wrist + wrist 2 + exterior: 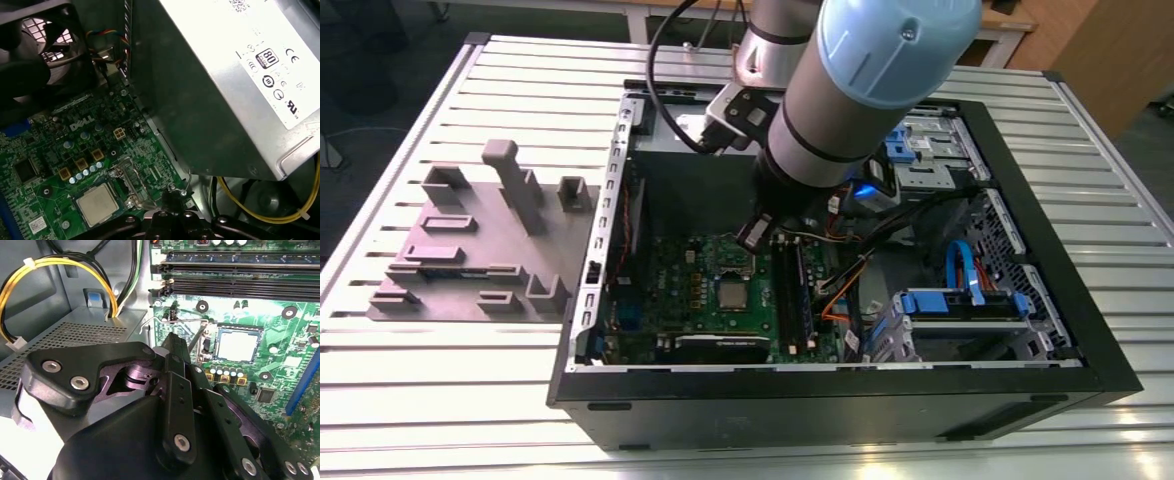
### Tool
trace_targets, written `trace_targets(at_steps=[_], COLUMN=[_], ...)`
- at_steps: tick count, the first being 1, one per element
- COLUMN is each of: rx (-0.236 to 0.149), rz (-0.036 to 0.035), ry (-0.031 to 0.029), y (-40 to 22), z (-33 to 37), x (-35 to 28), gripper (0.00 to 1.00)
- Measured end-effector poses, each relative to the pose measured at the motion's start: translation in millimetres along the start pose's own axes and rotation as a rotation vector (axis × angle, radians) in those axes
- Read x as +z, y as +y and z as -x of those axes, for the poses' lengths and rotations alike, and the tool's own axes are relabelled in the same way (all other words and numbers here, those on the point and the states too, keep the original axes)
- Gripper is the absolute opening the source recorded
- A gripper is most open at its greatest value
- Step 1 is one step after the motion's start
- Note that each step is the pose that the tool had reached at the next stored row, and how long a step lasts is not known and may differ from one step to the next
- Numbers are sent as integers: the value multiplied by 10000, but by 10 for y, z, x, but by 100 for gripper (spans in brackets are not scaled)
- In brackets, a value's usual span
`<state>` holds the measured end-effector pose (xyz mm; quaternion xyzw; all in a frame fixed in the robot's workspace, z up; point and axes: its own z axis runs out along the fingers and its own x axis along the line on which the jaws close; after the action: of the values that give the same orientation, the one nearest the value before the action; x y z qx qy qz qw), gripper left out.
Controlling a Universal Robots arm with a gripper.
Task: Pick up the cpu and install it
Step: 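Close the cpu cover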
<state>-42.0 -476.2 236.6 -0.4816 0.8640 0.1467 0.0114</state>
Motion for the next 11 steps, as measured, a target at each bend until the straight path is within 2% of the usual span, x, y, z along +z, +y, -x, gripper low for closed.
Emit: trace_targets(at_steps=[11], rx=[1], rz=[0], ry=[-1], y=[-38], z=[-76], x=[-22], gripper=[10])
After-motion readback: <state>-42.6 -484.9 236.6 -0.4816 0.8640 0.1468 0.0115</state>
